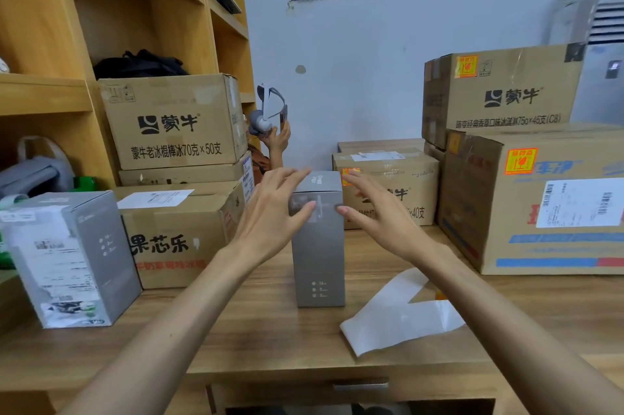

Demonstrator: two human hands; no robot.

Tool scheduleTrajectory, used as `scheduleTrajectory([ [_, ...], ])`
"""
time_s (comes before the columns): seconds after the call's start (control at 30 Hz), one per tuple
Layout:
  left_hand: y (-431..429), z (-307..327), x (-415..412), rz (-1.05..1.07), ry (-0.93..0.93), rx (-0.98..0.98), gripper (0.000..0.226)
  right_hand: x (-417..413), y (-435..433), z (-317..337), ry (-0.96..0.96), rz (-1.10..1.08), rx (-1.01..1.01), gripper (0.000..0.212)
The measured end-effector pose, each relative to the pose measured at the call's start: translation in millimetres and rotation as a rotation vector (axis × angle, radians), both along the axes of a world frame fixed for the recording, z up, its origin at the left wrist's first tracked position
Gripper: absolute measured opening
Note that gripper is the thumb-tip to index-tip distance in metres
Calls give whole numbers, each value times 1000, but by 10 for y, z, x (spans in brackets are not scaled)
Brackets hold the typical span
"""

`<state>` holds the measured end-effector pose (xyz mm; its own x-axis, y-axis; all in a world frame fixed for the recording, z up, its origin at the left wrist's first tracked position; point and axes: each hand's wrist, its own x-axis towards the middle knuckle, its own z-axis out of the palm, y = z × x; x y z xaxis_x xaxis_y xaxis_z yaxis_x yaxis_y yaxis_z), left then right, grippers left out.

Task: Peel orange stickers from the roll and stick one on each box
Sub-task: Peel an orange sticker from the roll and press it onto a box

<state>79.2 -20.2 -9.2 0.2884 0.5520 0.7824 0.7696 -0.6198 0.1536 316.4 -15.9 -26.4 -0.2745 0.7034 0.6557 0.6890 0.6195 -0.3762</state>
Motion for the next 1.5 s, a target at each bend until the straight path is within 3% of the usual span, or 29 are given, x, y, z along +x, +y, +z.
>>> scheduleTrajectory([
  [0.17, -228, -237, 513, -202, 81, 28, 41, 549, -299, -224, -73, -84, 3, 41],
  [0.37, -304, -790, 1154, -338, 257, -286, 41, 1219, -590, -721, -130, -190, -184, 12],
  [0.57, -362, -1129, 1639, -354, 295, -513, 36, 1487, -764, -973, -123, -267, -261, 15],
  [0.77, -305, -1273, 1762, -355, 215, -509, 12, 1553, -806, -1035, -139, -340, -249, 18],
  [0.87, -282, -1267, 1701, -334, 174, -511, 12, 1553, -811, -1057, -138, -344, -239, 25],
  [1.27, -150, -1221, 1410, -230, 140, -527, 14, 1530, -772, -1115, -219, -379, -287, 11],
  [1.37, -145, -1227, 1436, -199, 219, -466, 21, 1497, -787, -1138, -225, -390, -276, 10],
  [1.5, -141, -1194, 1593, -219, 291, -352, 49, 1415, -806, -1164, -264, -418, -217, 11],
])
